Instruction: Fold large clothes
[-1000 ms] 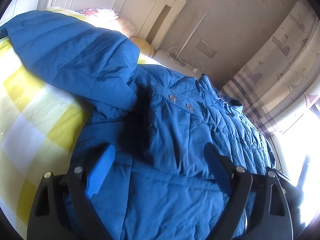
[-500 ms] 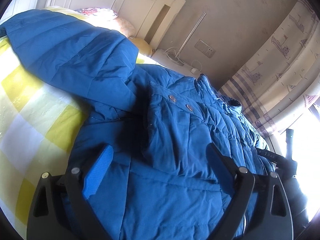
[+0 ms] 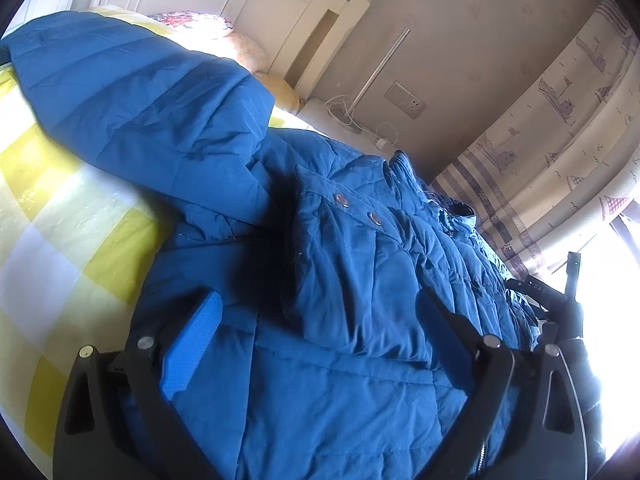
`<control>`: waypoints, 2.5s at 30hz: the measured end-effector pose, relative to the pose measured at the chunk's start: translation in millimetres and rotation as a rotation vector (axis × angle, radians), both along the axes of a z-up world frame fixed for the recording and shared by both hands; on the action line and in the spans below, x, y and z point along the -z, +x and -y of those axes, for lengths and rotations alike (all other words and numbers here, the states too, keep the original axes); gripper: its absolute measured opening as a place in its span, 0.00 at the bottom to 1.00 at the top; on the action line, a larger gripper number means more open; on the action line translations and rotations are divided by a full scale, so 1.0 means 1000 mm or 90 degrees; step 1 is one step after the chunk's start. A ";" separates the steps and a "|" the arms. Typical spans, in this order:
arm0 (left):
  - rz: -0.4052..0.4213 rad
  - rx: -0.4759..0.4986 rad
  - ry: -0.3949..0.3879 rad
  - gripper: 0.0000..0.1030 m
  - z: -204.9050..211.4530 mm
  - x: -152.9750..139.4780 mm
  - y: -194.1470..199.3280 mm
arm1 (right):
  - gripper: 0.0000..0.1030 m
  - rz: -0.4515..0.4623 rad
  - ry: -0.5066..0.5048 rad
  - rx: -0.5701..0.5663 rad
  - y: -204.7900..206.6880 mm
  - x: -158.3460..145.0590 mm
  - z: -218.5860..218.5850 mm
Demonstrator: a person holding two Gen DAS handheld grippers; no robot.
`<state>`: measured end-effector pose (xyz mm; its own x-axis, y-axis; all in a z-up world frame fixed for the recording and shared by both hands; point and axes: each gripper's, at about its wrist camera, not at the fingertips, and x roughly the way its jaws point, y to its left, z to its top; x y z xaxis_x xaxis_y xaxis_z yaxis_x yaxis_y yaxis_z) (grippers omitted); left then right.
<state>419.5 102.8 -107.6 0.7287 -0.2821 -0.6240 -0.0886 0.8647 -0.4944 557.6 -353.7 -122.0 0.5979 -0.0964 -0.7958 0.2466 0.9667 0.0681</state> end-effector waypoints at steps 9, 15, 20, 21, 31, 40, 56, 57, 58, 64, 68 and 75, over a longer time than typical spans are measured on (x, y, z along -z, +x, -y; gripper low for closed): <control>0.003 0.000 -0.006 0.94 -0.001 0.000 -0.001 | 0.90 -0.014 -0.104 -0.177 -0.043 0.014 -0.088; 0.002 0.001 -0.011 0.94 -0.003 0.001 -0.002 | 0.92 0.074 -0.050 -0.172 -0.114 -0.029 -0.112; 0.002 0.003 -0.026 0.94 -0.006 0.002 -0.002 | 0.92 -0.045 -0.113 -0.302 -0.149 0.017 -0.173; 0.001 0.003 -0.031 0.94 -0.007 0.002 -0.002 | 0.93 -0.020 -0.124 -0.292 -0.157 0.018 -0.175; 0.051 -0.061 -0.183 0.94 -0.058 0.000 -0.020 | 0.94 0.014 -0.135 -0.314 -0.204 0.023 -0.228; 0.088 -0.327 -0.244 0.94 -0.250 -0.015 -0.021 | 0.95 0.016 -0.054 -0.280 -0.197 0.023 -0.208; 0.145 -0.325 -0.084 0.05 -0.272 -0.097 0.026 | 0.93 0.127 0.066 -0.212 -0.211 0.003 -0.166; 0.171 -0.285 -0.029 0.05 -0.238 -0.115 0.029 | 0.93 0.146 0.097 -0.189 -0.214 0.002 -0.154; 0.196 -0.235 0.028 0.05 -0.199 -0.130 0.033 | 0.93 0.162 0.127 -0.165 -0.216 0.001 -0.143; 0.233 0.121 0.336 0.11 0.067 -0.124 0.044 | 0.93 0.238 0.210 -0.100 -0.230 -0.004 -0.113; 0.118 0.316 0.382 0.34 0.176 -0.035 0.037 | 0.93 0.272 0.227 -0.093 -0.240 -0.007 -0.105; 0.038 0.352 0.307 0.68 0.175 0.012 0.033 | 0.93 0.275 0.244 -0.094 -0.242 -0.006 -0.102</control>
